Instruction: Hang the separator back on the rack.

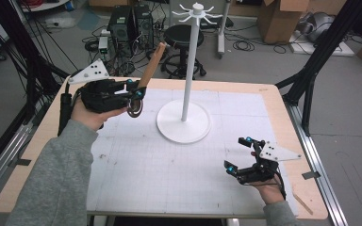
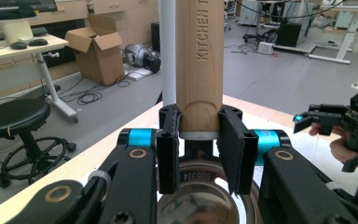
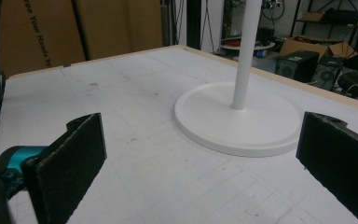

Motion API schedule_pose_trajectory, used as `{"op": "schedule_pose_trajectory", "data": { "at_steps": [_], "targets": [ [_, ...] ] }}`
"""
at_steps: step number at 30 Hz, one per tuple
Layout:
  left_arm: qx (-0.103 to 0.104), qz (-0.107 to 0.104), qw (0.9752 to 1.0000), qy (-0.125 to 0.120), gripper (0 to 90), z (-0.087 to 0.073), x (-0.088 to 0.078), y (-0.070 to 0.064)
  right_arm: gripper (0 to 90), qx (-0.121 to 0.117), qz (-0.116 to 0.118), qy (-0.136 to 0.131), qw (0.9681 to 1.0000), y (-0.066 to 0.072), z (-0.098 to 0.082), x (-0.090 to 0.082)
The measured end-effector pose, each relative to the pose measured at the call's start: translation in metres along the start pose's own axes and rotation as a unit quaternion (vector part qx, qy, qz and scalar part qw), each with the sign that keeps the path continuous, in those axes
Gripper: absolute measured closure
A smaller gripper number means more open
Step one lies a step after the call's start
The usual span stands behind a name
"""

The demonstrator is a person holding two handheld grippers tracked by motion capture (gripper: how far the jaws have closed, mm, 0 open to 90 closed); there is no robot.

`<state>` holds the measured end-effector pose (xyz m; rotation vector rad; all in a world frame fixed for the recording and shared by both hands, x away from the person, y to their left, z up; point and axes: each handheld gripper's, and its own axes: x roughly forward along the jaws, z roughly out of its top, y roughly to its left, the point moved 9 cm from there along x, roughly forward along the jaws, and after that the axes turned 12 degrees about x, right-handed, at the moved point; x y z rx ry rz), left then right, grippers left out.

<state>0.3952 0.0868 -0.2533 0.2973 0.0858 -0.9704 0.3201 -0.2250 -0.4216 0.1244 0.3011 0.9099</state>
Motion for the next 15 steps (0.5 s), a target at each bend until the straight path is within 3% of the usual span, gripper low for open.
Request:
{"op": "schedule_pose_trajectory", "data": {
  "at_steps": [15],
  "targets": [
    [-0.003, 0.004, 0.9999, -0.009, 69.6, 0.017, 0.009, 0.008, 0.6, 0.001, -0.001, -0.002, 1.0000, 0.000, 0.000, -0.003]
  ]
}}
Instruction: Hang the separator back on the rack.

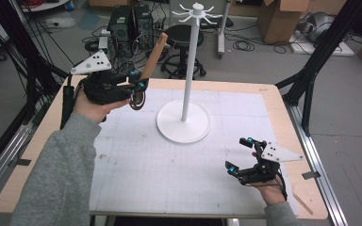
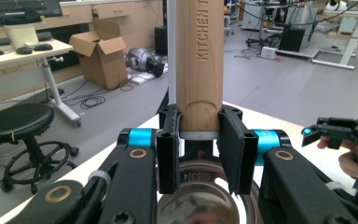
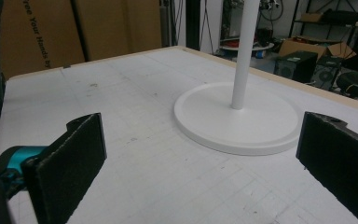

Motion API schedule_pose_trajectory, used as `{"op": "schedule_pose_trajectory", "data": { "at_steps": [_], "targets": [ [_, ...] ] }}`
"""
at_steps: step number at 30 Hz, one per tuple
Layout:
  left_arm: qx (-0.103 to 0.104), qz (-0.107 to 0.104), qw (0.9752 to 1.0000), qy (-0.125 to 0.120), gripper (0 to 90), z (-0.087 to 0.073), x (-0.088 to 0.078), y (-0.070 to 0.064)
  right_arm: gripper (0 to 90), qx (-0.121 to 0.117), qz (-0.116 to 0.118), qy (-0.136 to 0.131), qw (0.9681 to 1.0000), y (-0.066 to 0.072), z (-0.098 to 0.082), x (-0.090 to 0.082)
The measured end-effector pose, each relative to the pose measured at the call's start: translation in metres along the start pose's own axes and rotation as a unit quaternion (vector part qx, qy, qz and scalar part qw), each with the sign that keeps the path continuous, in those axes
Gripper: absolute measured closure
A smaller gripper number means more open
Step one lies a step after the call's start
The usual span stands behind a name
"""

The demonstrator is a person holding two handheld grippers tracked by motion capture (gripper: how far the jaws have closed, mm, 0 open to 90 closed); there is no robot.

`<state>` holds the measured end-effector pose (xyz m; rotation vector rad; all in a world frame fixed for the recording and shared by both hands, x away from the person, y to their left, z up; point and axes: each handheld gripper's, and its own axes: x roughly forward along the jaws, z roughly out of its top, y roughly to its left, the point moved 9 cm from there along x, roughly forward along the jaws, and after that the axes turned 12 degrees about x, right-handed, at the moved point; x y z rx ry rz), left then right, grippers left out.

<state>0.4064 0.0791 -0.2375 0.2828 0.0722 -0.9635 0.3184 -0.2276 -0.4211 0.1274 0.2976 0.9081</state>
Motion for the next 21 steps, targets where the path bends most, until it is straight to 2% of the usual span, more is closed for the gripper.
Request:
{"op": "schedule_pose_trajectory", "data": {
  "at_steps": [4, 10, 21],
  "targets": [
    [0.001, 0.003, 1.0000, 0.007, 69.7, 0.004, 0.004, 0.004, 0.6, -0.001, 0.002, -0.002, 1.0000, 0.000, 0.001, 0.000],
    [-0.002, 0.003, 1.0000, 0.002, 69.7, 0.009, 0.009, 0.006, 0.6, 0.002, 0.003, -0.002, 1.0000, 0.000, 0.000, -0.001],
    [-0.002, 0.003, 1.0000, -0.004, 69.7, 0.018, 0.017, 0.009, 0.6, -0.006, 0.006, 0.006, 0.9999, 0.002, -0.001, 0.002]
  ]
}}
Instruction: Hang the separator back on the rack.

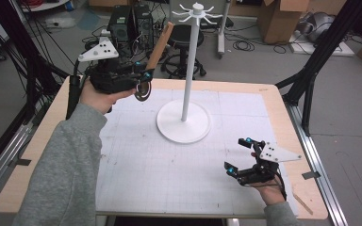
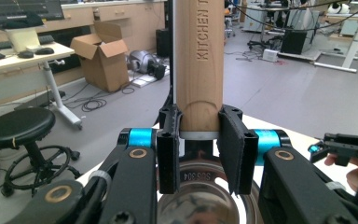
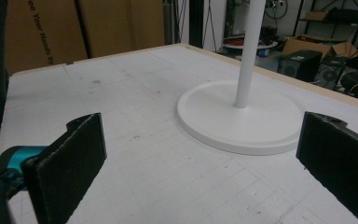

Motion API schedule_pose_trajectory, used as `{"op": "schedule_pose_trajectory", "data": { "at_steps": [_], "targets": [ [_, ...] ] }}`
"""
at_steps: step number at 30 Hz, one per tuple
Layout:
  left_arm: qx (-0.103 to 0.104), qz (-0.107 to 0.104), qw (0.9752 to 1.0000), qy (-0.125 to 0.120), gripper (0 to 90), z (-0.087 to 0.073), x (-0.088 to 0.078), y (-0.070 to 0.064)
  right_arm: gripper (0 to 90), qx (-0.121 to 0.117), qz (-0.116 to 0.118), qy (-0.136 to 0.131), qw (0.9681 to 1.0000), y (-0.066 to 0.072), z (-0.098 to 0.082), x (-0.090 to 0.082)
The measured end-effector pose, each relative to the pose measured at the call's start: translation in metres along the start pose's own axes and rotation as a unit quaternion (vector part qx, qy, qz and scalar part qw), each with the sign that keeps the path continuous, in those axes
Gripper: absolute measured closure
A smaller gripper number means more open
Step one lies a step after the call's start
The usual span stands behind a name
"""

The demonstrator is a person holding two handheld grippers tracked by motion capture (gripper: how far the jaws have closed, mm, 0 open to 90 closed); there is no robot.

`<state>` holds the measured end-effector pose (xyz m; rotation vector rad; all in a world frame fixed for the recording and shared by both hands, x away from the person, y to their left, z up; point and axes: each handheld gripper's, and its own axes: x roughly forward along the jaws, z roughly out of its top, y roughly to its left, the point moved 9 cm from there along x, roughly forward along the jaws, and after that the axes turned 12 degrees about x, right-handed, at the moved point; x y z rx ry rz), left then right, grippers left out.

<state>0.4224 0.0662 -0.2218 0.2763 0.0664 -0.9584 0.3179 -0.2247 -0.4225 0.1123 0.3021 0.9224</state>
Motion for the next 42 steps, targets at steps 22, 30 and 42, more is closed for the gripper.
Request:
{"op": "schedule_pose_trajectory", "data": {
  "at_steps": [22, 30, 42],
  "targets": [
    [-0.020, 0.008, 0.9995, -0.024, 69.6, 0.011, 0.013, 0.003, 0.6, 0.005, 0.004, -0.001, 1.0000, 0.000, 0.000, -0.001],
    [-0.018, 0.001, 0.9995, -0.025, 69.6, 0.011, 0.015, 0.001, 0.6, 0.002, 0.007, 0.000, 1.0000, 0.001, 0.000, 0.001],
    [-0.017, 0.009, 0.9996, -0.019, 69.6, 0.010, 0.026, 0.000, 0.5, 0.002, 0.011, 0.005, 0.9999, 0.002, -0.001, 0.001]
  ]
}}
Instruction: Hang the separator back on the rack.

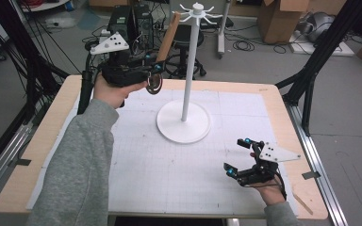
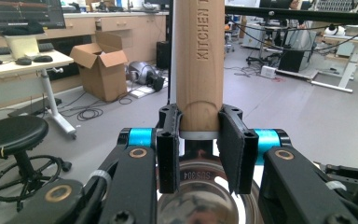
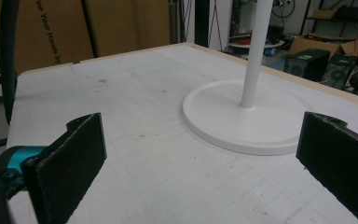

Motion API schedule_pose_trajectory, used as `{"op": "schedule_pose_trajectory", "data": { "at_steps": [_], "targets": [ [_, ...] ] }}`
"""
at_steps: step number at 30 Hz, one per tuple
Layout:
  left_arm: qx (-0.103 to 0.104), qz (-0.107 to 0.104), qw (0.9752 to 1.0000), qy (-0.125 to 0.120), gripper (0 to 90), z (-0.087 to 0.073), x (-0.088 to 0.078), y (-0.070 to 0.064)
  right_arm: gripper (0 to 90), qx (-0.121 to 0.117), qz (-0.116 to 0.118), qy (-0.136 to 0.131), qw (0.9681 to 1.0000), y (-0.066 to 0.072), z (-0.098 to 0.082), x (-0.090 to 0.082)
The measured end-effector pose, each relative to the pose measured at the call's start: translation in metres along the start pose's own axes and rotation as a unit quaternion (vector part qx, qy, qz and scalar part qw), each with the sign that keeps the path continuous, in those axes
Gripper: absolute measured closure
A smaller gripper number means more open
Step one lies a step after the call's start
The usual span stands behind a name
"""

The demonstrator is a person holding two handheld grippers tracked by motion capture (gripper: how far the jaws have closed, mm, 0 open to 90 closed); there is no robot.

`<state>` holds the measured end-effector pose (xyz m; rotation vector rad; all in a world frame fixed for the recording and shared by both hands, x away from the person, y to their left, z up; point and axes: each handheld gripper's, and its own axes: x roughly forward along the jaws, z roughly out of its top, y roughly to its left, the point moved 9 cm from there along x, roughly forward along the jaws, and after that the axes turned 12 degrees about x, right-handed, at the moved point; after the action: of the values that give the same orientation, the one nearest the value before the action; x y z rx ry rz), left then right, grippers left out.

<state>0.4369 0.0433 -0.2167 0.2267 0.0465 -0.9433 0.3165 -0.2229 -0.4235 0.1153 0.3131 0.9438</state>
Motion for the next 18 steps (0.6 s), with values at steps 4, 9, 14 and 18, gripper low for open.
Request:
{"op": "schedule_pose_trajectory", "data": {
  "at_steps": [4, 9, 14, 18],
  "targets": [
    [0.000, 0.004, 1.0000, 0.005, 69.6, -0.0023, 0.0025, 0.0019, 0.6, 0.001, 0.002, 0.000, 1.0000, 0.0006, -0.0001, 0.0000],
    [-0.001, 0.005, 1.0000, 0.006, 69.6, -0.0036, 0.0048, 0.0023, 0.6, 0.002, 0.004, 0.002, 1.0000, 0.0008, -0.0004, 0.0005],
    [-0.001, 0.004, 0.9999, 0.009, 69.6, -0.0054, 0.0080, 0.0016, 0.6, 0.004, 0.004, 0.001, 1.0000, 0.0013, -0.0004, 0.0006],
    [0.000, 0.006, 0.9999, 0.011, 69.6, -0.0066, 0.0096, 0.0021, 0.6, 0.003, 0.005, 0.002, 1.0000, 0.0014, -0.0006, 0.0003]
  ]
}}
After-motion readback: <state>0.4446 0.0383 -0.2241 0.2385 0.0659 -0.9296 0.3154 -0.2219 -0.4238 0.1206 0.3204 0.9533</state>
